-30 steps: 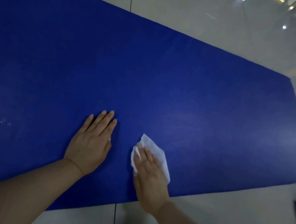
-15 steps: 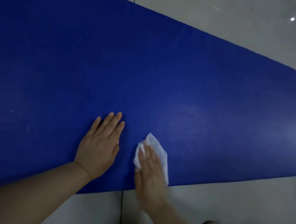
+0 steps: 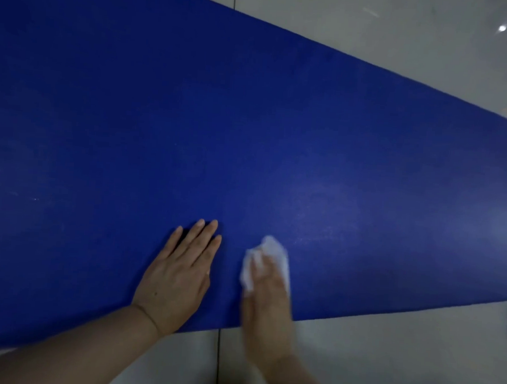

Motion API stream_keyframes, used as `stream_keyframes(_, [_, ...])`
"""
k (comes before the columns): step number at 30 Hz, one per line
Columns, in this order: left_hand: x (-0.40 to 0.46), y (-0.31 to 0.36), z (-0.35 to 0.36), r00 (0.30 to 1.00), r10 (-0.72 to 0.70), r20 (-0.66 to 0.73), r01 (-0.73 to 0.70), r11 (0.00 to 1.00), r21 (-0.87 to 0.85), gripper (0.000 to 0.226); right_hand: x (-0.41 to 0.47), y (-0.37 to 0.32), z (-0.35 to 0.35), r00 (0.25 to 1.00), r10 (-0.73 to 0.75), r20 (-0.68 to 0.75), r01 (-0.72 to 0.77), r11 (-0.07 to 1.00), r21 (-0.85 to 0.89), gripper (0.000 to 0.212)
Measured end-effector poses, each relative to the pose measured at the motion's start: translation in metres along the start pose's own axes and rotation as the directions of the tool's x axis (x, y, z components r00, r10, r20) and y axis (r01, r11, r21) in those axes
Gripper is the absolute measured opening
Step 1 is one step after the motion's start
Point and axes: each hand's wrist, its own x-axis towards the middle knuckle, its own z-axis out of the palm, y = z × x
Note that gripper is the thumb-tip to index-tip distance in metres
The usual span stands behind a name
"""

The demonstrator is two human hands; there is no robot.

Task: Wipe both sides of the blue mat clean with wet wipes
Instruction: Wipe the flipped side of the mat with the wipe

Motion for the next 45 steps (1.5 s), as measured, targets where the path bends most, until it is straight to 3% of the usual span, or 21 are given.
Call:
stream_keyframes(1, [0.0,0.0,-0.001,1.0,-0.003,0.002,0.003,1.0,-0.005,0.053,0.008,0.023,-0.017,0.996,0.036,-0.077,-0.046,0.99,-0.134,0.047])
stream_keyframes(2, [0.001,0.0,-0.001,1.0,-0.001,0.002,0.001,1.0,-0.003,0.053,0.015,0.042,-0.031,0.978,0.154,-0.144,-0.184,0.957,-0.225,0.051])
stream_keyframes(4, [0.0,0.0,0.001,1.0,0.005,0.011,-0.005,1.0,0.007,0.053,0.025,0.061,-0.045,0.901,0.364,-0.237,-0.418,0.874,-0.247,0.056])
stream_keyframes(6, [0.001,-0.001,0.001,1.0,0.005,0.015,-0.005,1.0,0.001,0.054,0.027,0.036,-0.029,0.941,0.31,-0.135,-0.336,0.901,-0.276,0.054])
stream_keyframes(7, [0.001,-0.001,0.001,1.0,0.009,0.012,-0.009,1.0,0.002,0.054,0.022,0.014,-0.016,0.94,0.341,0.007,-0.334,0.927,-0.171,0.048])
stream_keyframes(9, [0.001,-0.002,0.002,1.0,0.021,-0.012,-0.021,1.0,0.005,0.054,0.005,-0.013,0.007,0.998,0.041,0.051,-0.035,0.992,-0.118,0.043])
stream_keyframes(11, [0.002,-0.002,0.003,0.999,0.028,-0.031,-0.028,1.0,0.003,0.053,-0.002,-0.022,0.012,0.985,-0.075,0.153,0.102,0.98,-0.173,0.044])
stream_keyframes(13, [0.002,-0.003,0.004,0.999,0.018,-0.04,-0.018,1.0,0.006,0.052,0.006,0.017,-0.001,0.98,-0.147,0.136,0.178,0.95,-0.255,0.043])
stream_keyframes(18, [-0.001,-0.001,0.007,1.0,0.001,-0.023,-0.001,1.0,0.027,0.053,0.017,0.12,-0.087,0.988,0.153,-0.029,-0.149,0.88,-0.451,0.055])
stream_keyframes(20, [-0.001,0.002,0.009,0.999,-0.019,-0.048,0.02,1.0,0.024,0.052,0.03,0.132,-0.108,0.936,0.301,-0.183,-0.35,0.847,-0.399,0.052])
stream_keyframes(22, [0.002,0.007,0.01,0.997,-0.033,-0.068,0.034,0.999,0.024,0.052,0.045,0.114,-0.106,0.929,0.293,-0.228,-0.351,0.891,-0.287,0.048])
stream_keyframes(24, [0.004,0.01,0.009,0.994,-0.067,-0.084,0.071,0.997,0.04,0.052,0.042,0.077,-0.083,0.99,0.136,-0.022,-0.138,0.972,-0.189,0.045])
stream_keyframes(26, [0.007,0.013,0.009,0.99,-0.115,-0.088,0.119,0.992,0.043,0.053,0.026,0.052,-0.053,0.985,-0.026,0.17,0.065,0.972,-0.227,0.047])
stream_keyframes(29, [0.007,0.016,0.011,0.986,-0.149,-0.076,0.152,0.988,0.037,0.053,0.025,0.047,-0.049,0.947,-0.006,0.32,0.107,0.949,-0.298,0.057])
stream_keyframes(30, [0.008,0.015,0.012,0.987,-0.145,-0.069,0.148,0.988,0.042,0.054,0.029,0.052,-0.056,0.925,-0.039,0.377,0.161,0.942,-0.296,0.061])
stream_keyframes(32, [0.008,0.013,0.015,0.989,-0.137,-0.051,0.139,0.989,0.05,0.055,0.039,0.06,-0.071,0.812,-0.039,0.583,0.228,0.94,-0.255,0.067])
stream_keyframes(35, [0.005,0.014,0.017,0.988,-0.15,-0.037,0.152,0.987,0.05,0.055,0.053,0.06,-0.086,0.654,-0.038,0.756,0.349,0.901,-0.257,0.07])
stream_keyframes(37, [0.006,0.017,0.015,0.987,-0.157,-0.025,0.158,0.986,0.046,0.056,0.06,0.058,-0.089,0.593,0.025,0.805,0.344,0.896,-0.281,0.073])
stream_keyframes(40, [0.007,0.016,0.012,0.986,-0.165,-0.007,0.165,0.983,0.08,0.056,0.063,0.054,-0.087,0.573,0.048,0.818,0.348,0.89,-0.296,0.076])
stream_keyframes(45, [0.007,0.019,0.014,0.978,-0.206,-0.036,0.209,0.962,0.174,0.055,0.059,0.062,-0.086,0.621,-0.072,0.78,0.304,0.94,-0.155,0.074])
